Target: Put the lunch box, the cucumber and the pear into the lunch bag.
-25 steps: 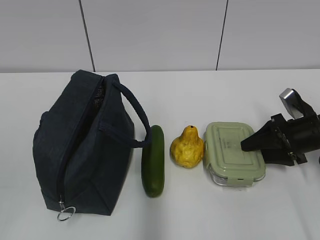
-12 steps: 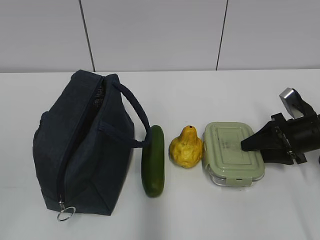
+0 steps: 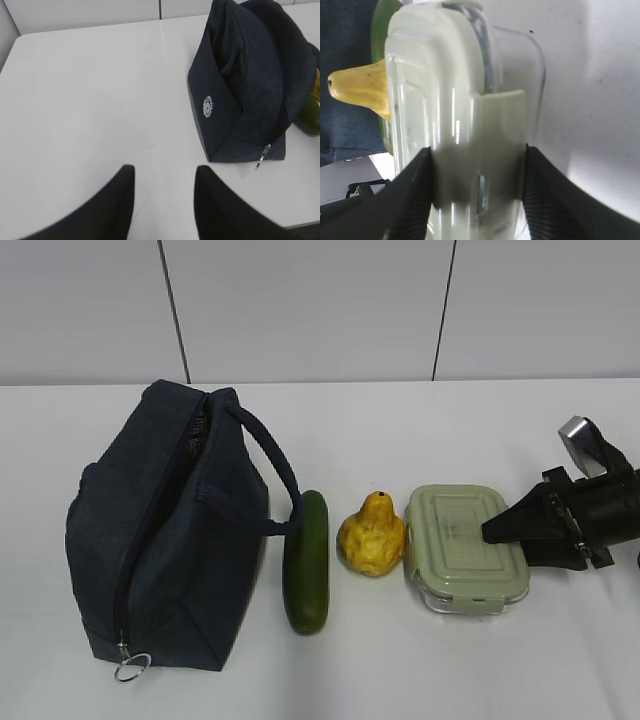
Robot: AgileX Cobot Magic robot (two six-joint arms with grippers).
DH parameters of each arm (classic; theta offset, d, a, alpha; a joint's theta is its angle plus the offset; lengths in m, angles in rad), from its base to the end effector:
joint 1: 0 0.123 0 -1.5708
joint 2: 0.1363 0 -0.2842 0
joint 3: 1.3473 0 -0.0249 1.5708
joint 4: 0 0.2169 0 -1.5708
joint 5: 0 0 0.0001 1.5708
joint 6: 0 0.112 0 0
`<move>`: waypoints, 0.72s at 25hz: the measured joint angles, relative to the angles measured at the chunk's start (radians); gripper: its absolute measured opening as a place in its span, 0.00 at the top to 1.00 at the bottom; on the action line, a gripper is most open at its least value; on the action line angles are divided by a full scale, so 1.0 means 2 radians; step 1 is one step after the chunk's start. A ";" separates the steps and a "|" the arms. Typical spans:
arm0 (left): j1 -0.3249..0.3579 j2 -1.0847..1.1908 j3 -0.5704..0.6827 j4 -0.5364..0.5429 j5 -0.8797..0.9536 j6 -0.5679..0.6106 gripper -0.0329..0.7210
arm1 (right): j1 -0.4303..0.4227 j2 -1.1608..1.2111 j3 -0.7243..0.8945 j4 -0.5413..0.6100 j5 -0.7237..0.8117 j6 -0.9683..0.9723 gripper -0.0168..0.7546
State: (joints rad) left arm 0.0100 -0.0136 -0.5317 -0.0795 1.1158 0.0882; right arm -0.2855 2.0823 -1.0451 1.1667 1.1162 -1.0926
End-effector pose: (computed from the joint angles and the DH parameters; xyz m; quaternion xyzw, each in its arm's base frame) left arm -0.0228 -0.0082 0.2542 0.0369 0.8543 -0.0142 0.5183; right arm 0.3276 0.0003 0.1247 0.0095 0.8839 0.4546 0.1094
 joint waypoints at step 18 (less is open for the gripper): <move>0.000 0.000 0.000 0.000 0.000 0.000 0.64 | 0.000 0.001 0.000 0.002 0.002 -0.004 0.47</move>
State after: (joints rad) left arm 0.0100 -0.0136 -0.5317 -0.0795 1.1158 0.0882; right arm -0.2855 2.0846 -1.0451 1.1702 1.1198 -1.1001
